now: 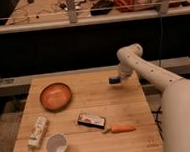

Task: Place the white sponge in the ceramic bowl

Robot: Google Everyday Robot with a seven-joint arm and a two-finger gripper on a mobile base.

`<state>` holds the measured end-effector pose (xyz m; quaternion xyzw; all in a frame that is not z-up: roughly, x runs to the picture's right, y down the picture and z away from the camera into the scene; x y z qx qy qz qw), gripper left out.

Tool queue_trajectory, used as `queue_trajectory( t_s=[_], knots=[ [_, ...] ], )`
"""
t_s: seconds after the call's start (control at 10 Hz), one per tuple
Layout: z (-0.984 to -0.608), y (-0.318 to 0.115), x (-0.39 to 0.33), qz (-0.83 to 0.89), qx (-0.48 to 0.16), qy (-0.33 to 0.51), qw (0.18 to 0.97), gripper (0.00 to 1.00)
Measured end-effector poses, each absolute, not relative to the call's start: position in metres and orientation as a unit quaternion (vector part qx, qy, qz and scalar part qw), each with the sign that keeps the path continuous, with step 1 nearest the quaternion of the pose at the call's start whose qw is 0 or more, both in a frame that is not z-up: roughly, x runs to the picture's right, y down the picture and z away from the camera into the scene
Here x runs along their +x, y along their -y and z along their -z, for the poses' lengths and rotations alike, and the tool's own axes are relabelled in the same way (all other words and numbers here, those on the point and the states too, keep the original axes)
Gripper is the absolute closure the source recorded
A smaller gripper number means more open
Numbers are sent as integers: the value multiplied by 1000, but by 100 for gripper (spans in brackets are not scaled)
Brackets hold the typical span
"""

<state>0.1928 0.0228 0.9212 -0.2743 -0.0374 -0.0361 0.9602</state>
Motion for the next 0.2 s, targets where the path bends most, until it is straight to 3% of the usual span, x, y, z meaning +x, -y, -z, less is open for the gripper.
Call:
queue_trajectory(
  t_s=[0.2],
  knots=[
    [-916,-18,180,47,-269,38,961,100]
  ],
)
